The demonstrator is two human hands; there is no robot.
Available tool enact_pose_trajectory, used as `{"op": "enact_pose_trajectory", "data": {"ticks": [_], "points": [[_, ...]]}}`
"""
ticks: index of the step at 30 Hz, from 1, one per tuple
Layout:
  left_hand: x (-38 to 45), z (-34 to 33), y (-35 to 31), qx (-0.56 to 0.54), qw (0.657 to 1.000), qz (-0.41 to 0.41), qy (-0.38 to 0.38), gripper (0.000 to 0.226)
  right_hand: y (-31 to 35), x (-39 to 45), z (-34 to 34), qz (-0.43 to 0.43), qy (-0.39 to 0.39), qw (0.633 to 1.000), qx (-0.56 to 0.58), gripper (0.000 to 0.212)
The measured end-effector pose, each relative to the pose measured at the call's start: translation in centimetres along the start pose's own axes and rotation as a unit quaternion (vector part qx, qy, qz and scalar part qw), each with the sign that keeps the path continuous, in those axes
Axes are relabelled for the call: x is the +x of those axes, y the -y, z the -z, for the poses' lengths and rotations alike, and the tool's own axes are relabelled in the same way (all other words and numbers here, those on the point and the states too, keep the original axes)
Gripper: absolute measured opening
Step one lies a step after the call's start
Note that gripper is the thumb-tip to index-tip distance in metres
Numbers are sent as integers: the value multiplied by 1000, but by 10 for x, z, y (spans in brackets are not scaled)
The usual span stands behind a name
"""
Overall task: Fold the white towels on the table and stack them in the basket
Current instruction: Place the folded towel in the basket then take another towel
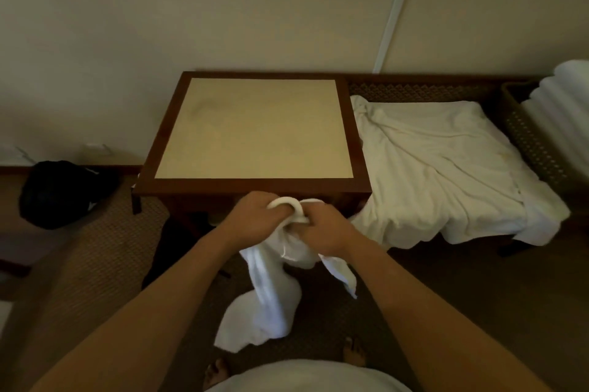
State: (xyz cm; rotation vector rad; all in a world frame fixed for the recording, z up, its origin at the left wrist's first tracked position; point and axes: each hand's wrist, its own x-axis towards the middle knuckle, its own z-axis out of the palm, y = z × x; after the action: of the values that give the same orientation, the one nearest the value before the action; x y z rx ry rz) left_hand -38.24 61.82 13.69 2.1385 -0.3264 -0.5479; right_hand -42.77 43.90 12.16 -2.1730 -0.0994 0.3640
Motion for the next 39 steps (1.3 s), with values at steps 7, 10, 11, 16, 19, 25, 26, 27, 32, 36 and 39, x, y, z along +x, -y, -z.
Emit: {"op": "enact_pose_trajectory", "data": {"ticks": [7, 10, 11, 16, 19, 25, 26, 27, 32, 36, 39], "points": [[-18, -13, 34, -155, 986, 0, 69, 33, 37, -6, 38, 41, -151, 953, 260, 16], [-26, -34, 68, -75, 982, 73, 156, 24, 47, -9, 65, 51, -204, 852, 479, 19], [-27, -38, 81, -63, 984, 94, 140, 24, 47, -9, 72, 49, -224, 840, 492, 18], [-21, -16, 64, -128, 980, 86, -124, 22, 2, -8, 73, -109, -211, 970, 54, 77], [-8, -4, 31, -16, 1000, -16, 21, 25, -3, -16, 41, -82, -26, 996, -35, 116], [-1, 7, 0, -22, 992, -116, 39, 26, 7, -7, 24, 23, -73, 997, 16, 13], [-4, 8, 2, -26, 993, -109, 32, 32, 15, -9, 34, 34, -91, 994, 52, 14], [-6, 8, 12, -6, 995, -96, 40, 34, 23, -12, 43, 51, -103, 989, 88, 14], [-23, 0, 93, 76, 987, 72, 122, 18, 26, -19, 81, 25, -291, 914, 280, 21], [-28, 8, 92, 69, 995, 72, -8, 4, 2, -15, 82, -119, -253, 954, 111, 71], [-14, 12, 56, 151, 985, -75, 38, 20, -4, -15, 41, -84, -24, 996, 8, 114]]}}
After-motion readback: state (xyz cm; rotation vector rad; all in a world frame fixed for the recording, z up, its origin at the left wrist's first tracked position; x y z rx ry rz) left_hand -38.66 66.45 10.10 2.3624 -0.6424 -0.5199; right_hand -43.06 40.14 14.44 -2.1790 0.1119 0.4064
